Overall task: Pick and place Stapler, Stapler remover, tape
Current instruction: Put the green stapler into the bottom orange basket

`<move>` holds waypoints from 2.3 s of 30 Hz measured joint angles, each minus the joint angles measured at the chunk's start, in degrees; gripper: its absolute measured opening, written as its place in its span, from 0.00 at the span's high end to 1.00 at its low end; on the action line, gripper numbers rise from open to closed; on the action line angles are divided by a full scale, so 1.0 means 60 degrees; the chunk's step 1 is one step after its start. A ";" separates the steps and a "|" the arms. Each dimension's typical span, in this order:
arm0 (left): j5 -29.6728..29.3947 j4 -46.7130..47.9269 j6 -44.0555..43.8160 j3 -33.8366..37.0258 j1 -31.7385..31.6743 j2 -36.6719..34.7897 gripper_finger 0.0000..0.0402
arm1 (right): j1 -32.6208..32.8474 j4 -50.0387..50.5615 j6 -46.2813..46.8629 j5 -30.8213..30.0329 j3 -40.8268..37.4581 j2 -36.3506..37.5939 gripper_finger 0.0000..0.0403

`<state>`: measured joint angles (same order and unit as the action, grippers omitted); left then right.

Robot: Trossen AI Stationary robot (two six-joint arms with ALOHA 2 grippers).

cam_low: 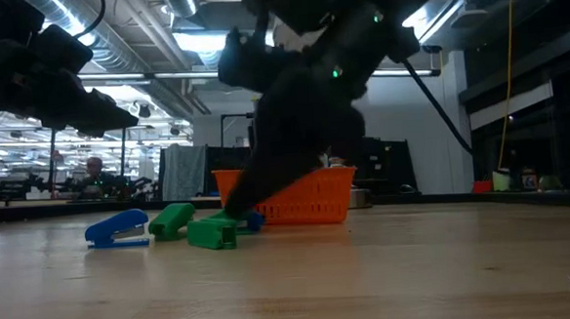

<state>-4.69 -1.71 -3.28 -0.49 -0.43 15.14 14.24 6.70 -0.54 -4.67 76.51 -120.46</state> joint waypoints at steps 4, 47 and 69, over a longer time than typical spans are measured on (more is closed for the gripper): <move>0.0007 -0.0021 -0.0001 -0.0003 0.0000 0.0023 0.73 | -0.0025 -0.0023 0.0004 -0.0363 0.0004 -0.0192 0.49; 0.0003 0.0040 -0.0002 0.0000 0.0000 0.0022 0.73 | -0.0807 0.0850 -0.0477 -0.0798 0.0015 0.1697 0.81; 0.0003 0.0040 0.0000 0.0000 -0.0002 0.0022 0.73 | -0.2286 0.1914 -0.0997 -0.0558 0.0007 0.1333 0.80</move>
<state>-4.67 -1.48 -3.28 -0.49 -0.44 15.27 0.52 18.18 -6.52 -8.01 76.55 -112.46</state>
